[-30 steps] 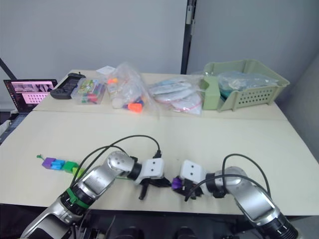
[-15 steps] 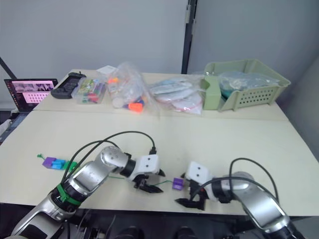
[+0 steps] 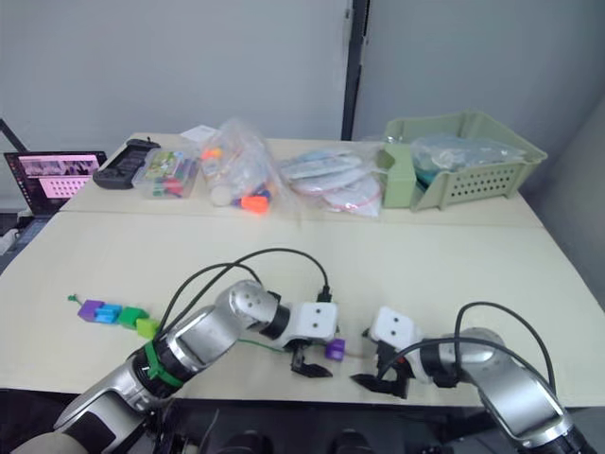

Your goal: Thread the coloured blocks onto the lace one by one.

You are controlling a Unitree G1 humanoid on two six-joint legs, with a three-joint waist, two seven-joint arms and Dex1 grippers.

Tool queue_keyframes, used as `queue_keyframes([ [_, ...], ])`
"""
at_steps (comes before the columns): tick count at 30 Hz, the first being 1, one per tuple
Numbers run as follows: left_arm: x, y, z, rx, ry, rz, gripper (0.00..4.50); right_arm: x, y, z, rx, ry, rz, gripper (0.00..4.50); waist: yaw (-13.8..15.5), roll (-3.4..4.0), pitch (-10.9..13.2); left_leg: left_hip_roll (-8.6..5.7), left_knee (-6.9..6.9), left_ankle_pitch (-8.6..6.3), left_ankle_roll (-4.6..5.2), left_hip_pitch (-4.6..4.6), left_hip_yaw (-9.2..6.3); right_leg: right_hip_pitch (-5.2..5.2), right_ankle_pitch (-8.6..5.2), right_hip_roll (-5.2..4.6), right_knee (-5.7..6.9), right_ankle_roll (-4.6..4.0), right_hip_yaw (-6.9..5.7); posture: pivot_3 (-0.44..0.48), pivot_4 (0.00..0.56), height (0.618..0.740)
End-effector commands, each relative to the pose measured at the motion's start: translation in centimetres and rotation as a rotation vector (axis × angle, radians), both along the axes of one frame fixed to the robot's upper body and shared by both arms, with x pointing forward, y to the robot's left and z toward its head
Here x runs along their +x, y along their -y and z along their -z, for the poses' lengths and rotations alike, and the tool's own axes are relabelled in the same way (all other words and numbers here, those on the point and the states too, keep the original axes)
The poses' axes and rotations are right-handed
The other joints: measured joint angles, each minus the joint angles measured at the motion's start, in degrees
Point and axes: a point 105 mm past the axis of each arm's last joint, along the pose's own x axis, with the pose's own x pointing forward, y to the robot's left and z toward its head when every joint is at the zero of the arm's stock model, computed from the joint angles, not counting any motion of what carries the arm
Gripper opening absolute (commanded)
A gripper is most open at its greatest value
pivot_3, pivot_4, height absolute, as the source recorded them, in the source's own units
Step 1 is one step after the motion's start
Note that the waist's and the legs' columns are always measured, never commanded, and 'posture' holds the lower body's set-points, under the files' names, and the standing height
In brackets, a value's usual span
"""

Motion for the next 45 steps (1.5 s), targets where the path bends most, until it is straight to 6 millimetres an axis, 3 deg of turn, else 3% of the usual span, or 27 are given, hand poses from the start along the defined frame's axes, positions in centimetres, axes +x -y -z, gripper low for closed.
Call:
queue_keyframes([
  [1,0.2,0.4,-0.1,-0.008,-0.028,-0.038,4.47,0.2,-0.3,-0.3,0.005,0.023,-0.015,4.5,0.1,0.0,0.0,0.0,0.0,0.0,0.0,-0.01,0.0,0.0,0.0,0.0,0.0,0.01,0.0,0.0,0.15,0.74],
  [11,-0.2,0.3,0.1,0.007,-0.046,-0.023,1.37,0.1,-0.1,0.1,0.009,0.013,-0.013,4.5,-0.1,0.0,0.0,0.01,0.0,0.0,0.0,0.0,0.0,0.0,0.0,0.0,0.0,0.0,0.0,0.0,0.15,0.74],
  [16,-0.2,0.1,0.1,0.008,-0.049,-0.016,1.34,0.2,0.2,0.4,0.009,0.006,-0.01,4.5,-0.1,0.0,0.0,0.01,0.0,0.0,0.0,0.01,0.0,0.0,0.0,0.0,0.0,0.0,0.0,0.0,0.15,0.74],
  [17,-0.3,0.1,0.1,0.008,-0.05,-0.013,1.34,0.2,0.2,0.4,0.01,0.006,-0.01,3.98,-0.1,0.0,0.0,0.01,0.0,0.0,0.0,0.01,-0.01,0.0,0.0,0.0,0.0,0.0,0.0,0.0,0.15,0.74],
  [29,-0.3,0.0,0.0,0.012,-0.049,-0.004,1.34,0.4,0.4,0.8,-0.003,0.006,-0.014,0.01,-0.1,0.0,0.0,0.02,0.0,0.0,0.0,0.03,-0.01,0.01,0.0,0.01,0.0,0.0,-0.01,0.0,0.15,0.74],
  [34,-0.1,-0.4,-0.2,0.011,-0.048,-0.007,1.34,0.7,0.5,0.7,-0.007,0.02,-0.019,0.0,-0.2,0.0,0.0,0.03,0.0,0.0,0.0,0.05,0.0,0.01,0.0,0.02,0.01,0.0,0.0,0.0,0.15,0.74],
  [39,0.8,-5.1,-0.6,0.046,-0.045,-0.061,1.34,1.0,-0.5,-0.1,-0.016,0.051,-0.06,0.0,-1.0,0.01,0.0,0.09,-0.05,0.0,0.0,0.08,0.0,-0.03,0.0,0.07,0.05,-0.01,0.02,0.0,0.15,0.74],
  [42,1.0,-10.0,-0.7,0.111,-0.016,-0.08,1.34,1.0,-1.1,-0.5,-0.047,0.059,-0.088,0.0,-1.6,0.01,0.0,0.12,-0.1,0.0,0.0,0.09,-0.01,-0.05,0.01,0.07,0.05,-0.02,0.01,0.0,0.15,0.74],
  [45,0.9,-16.3,-0.6,0.226,-0.018,-0.14,1.34,0.9,-1.8,-1.2,-0.06,0.06,-0.118,0.0,-2.0,0.01,0.0,0.16,-0.18,0.0,0.0,0.12,0.0,-0.09,0.02,0.07,0.04,-0.06,0.02,0.0,0.15,0.74],
])
